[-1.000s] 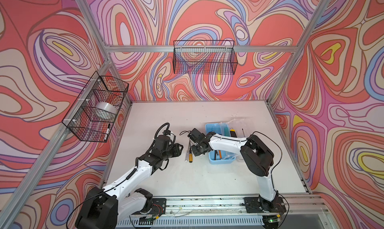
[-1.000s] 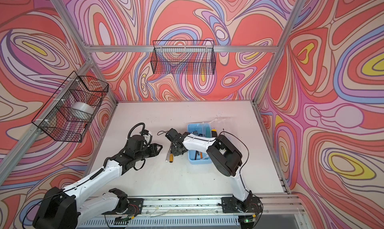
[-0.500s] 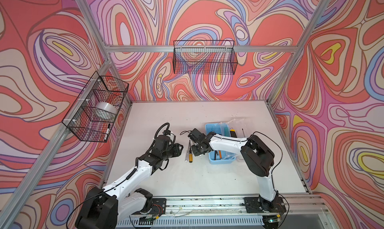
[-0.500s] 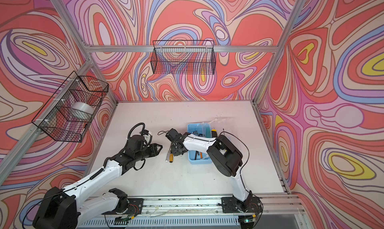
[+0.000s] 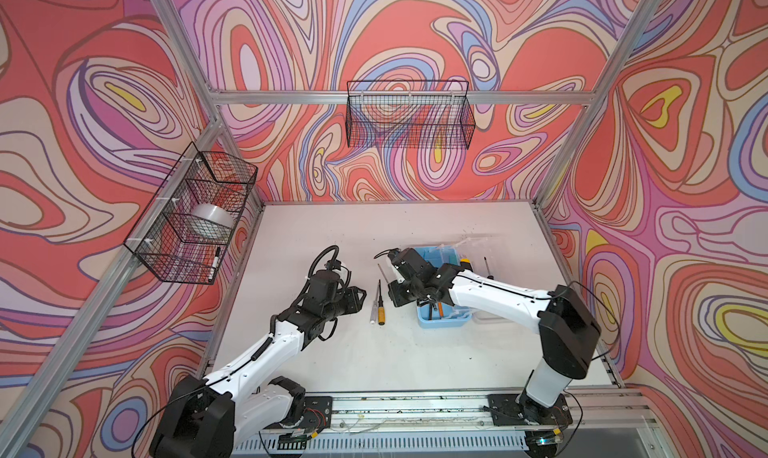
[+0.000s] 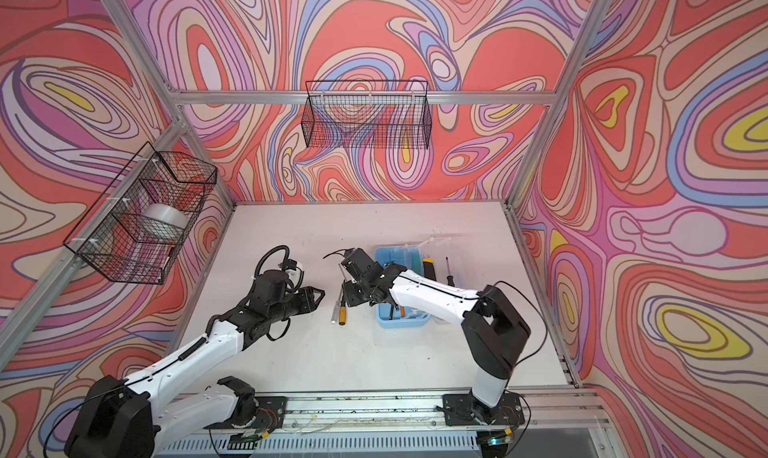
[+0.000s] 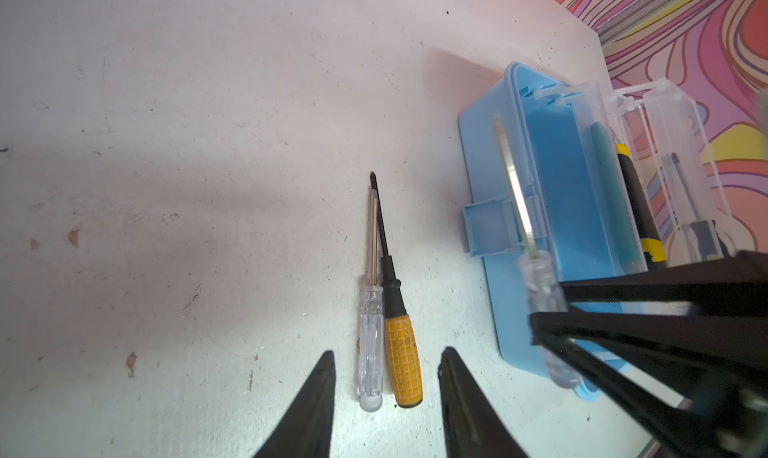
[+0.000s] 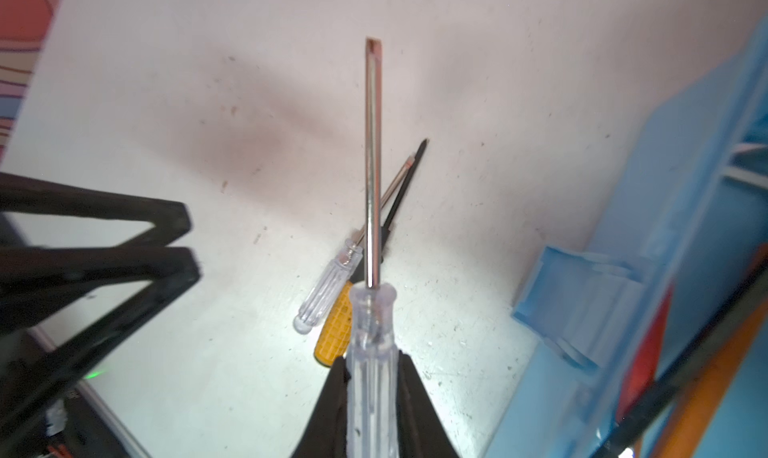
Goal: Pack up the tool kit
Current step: 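Lift the clear-handled screwdriver with the right gripper over the clear tray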
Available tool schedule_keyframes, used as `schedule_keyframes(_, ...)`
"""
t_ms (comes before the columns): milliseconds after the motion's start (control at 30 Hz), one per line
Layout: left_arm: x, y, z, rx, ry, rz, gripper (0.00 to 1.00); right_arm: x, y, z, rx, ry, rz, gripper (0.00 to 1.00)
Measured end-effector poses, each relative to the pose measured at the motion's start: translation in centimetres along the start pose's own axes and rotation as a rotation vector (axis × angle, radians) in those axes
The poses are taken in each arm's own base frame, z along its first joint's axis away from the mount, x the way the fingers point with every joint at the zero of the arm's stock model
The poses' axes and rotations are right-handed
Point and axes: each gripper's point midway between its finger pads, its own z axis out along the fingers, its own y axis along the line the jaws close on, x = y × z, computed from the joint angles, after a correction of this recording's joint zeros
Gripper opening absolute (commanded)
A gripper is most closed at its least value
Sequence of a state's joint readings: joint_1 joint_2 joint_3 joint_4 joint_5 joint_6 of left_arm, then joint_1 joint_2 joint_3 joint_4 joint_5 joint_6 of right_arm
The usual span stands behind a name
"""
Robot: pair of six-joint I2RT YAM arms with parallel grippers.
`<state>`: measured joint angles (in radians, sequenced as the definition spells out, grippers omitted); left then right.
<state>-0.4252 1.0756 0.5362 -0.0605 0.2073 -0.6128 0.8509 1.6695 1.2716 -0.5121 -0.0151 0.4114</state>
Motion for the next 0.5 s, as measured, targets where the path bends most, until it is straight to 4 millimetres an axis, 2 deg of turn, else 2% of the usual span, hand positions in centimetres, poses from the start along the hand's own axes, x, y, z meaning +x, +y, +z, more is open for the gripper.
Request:
schedule_keyframes(100, -0.2, -0.1, -0.2, 0.002, -0.008, 0.001, 0.42, -1.9, -1.0, -4.3, 0.013, -0.089, 0.003, 0.00)
schedule_keyframes(167, -0.2, -0.1, -0.2, 0.002, -0.009, 0.001, 0.42, -3.0, -2.8, -7.2, 0.046, -0.147, 0.018, 0.00)
schedule_keyframes(267, -0.3, -0.2, -0.4, 0.005, -0.014, 0.002, 0.42, -4.1, -6.6, -11.3, 0.144, -0.221, 0.056, 0.00)
schedule_keyframes(400, -0.3, -0.2, -0.5, 0.005, -0.019, 0.003, 0.42, -3.7, -11.0, -15.2, 0.310, -0.258, 0.085, 0.00)
schedule_keyframes(500, -0.3, -0.2, -0.5, 0.004, -0.017, 0.003, 0.41, -2.7, -13.1, -16.7, 0.400, -0.250, 0.095, 0.00)
